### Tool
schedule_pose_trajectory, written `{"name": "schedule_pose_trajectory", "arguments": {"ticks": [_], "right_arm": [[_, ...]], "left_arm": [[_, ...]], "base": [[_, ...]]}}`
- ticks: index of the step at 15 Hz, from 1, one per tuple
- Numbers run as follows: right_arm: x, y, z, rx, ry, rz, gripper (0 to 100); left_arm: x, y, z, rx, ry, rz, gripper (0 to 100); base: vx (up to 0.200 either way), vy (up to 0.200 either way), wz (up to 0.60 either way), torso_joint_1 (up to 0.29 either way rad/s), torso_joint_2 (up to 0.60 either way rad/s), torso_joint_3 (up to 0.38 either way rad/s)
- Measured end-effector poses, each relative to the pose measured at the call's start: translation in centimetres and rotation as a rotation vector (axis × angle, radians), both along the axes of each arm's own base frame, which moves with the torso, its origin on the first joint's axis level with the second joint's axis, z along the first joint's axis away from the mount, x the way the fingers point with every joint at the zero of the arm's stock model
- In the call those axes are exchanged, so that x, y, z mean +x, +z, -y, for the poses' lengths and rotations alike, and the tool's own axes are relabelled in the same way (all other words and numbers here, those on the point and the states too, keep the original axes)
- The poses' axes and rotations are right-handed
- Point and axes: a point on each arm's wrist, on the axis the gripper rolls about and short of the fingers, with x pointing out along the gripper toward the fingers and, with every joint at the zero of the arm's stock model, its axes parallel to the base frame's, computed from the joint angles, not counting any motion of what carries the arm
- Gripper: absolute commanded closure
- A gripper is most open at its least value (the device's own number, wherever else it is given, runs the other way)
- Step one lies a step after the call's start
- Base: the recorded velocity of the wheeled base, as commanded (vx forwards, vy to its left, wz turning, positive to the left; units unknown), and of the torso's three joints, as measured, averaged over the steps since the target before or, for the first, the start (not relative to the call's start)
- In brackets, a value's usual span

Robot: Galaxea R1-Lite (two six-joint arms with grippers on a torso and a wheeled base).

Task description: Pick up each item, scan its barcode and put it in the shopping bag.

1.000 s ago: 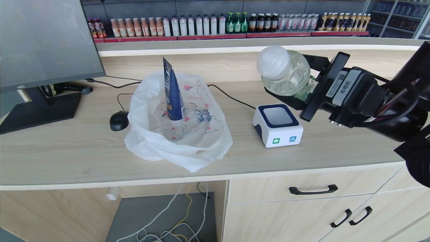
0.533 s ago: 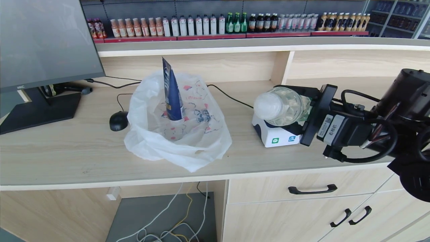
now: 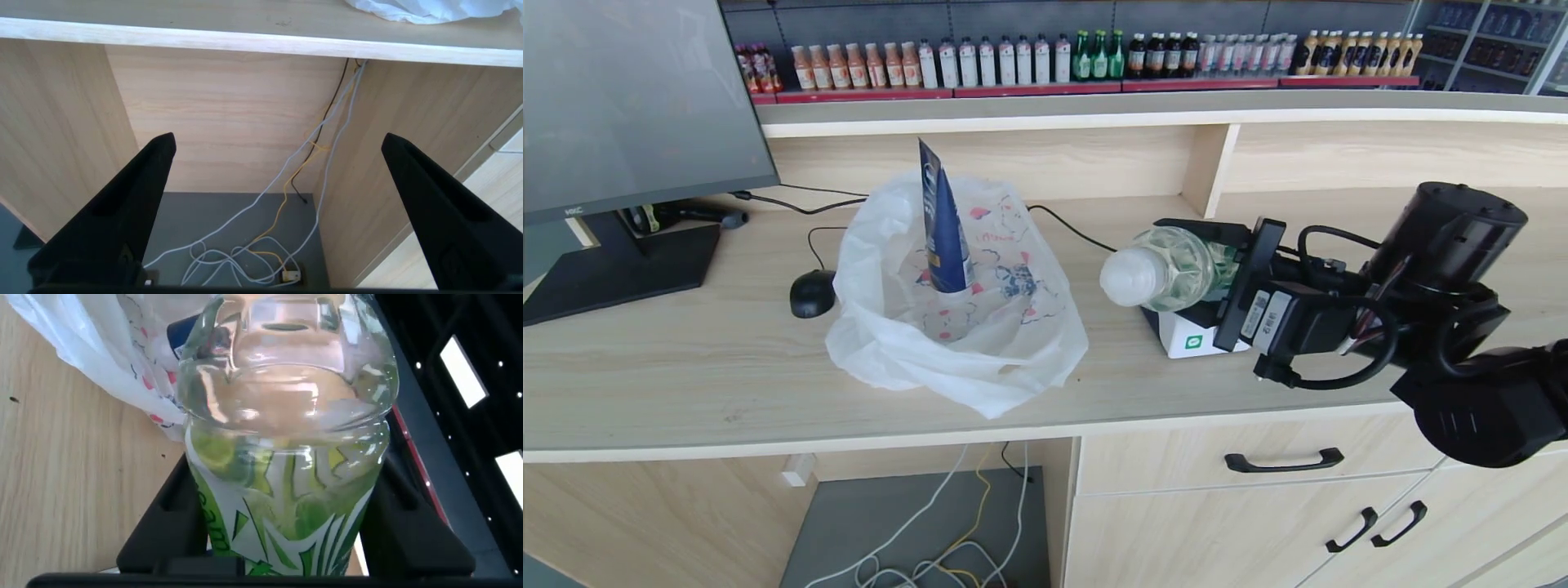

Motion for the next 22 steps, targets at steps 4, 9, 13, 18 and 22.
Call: {"name": "schedule_pose_trajectory", "arguments": {"ticks": [4, 9, 13, 18, 22], "right_arm": [[0.5, -0.5, 0.1, -0.005, -0.004, -0.012, 100], [0.5, -0.1, 0.1, 0.004, -0.006, -0.006, 100], [0.4, 0.1, 0.0, 0.010, -0.004, 0.001, 100], [0.1, 0.5, -0.1, 0.014, 0.002, 0.010, 100], [-0.1, 0.7, -0.4, 0.018, 0.011, 0.016, 100]], "left_arm": [[0.0, 0.0, 0.0, 0.000, 0.001, 0.000, 0], [0.0, 0.0, 0.0, 0.000, 0.001, 0.000, 0], [0.0, 0.0, 0.0, 0.000, 0.000, 0.000, 0], [0.0, 0.0, 0.0, 0.000, 0.001, 0.000, 0], [0.0, 0.0, 0.0, 0.000, 0.000, 0.000, 0]], "base": [[0.000, 0.000, 0.00, 0.000, 0.00, 0.000], [0.000, 0.000, 0.00, 0.000, 0.00, 0.000], [0.000, 0.000, 0.00, 0.000, 0.00, 0.000], [0.000, 0.000, 0.00, 0.000, 0.00, 0.000], [0.000, 0.000, 0.00, 0.000, 0.00, 0.000]]}}
